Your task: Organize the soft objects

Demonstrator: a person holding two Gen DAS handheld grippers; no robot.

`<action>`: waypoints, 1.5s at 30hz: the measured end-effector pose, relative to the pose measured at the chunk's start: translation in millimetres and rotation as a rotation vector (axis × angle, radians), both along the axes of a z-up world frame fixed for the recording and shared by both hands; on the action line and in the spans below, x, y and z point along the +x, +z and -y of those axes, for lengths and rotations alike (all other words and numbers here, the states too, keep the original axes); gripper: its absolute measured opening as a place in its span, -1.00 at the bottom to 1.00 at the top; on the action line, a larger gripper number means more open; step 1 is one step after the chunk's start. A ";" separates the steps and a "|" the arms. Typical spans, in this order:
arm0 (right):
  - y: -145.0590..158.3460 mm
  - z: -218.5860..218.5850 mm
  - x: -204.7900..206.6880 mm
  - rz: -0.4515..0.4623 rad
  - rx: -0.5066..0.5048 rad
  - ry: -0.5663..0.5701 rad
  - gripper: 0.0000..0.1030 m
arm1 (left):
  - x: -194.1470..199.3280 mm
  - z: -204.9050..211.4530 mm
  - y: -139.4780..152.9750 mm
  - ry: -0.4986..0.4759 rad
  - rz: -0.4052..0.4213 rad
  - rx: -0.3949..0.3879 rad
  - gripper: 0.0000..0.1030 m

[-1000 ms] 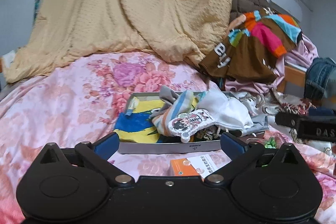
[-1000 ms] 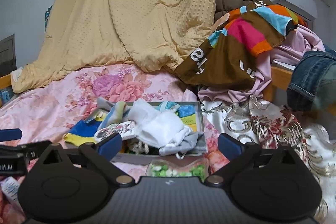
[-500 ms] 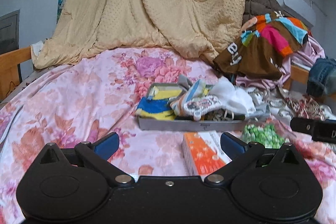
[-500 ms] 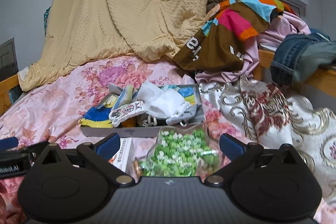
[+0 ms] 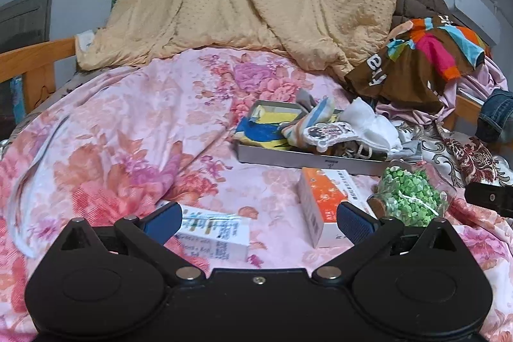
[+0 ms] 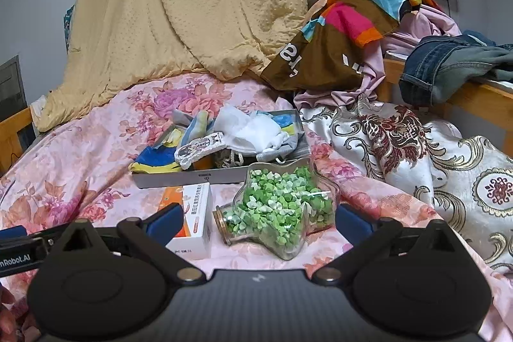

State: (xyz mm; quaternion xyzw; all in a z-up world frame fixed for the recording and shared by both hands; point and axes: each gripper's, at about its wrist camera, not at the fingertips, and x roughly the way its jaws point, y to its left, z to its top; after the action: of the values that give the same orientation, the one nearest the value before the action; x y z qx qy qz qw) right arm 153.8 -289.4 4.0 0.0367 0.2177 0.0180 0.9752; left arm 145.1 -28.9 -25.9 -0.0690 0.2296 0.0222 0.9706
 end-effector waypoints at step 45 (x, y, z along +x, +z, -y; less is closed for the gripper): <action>-13.6 -27.0 -13.9 -0.045 -0.097 0.070 0.99 | -24.1 -4.4 -5.0 0.010 -0.015 0.015 0.98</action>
State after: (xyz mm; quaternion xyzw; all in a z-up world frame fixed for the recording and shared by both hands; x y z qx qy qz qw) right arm 139.9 -262.4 -9.6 -0.0177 0.2415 0.0409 0.9694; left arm 121.0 -24.5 -30.9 -0.0628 0.2364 0.0293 0.9692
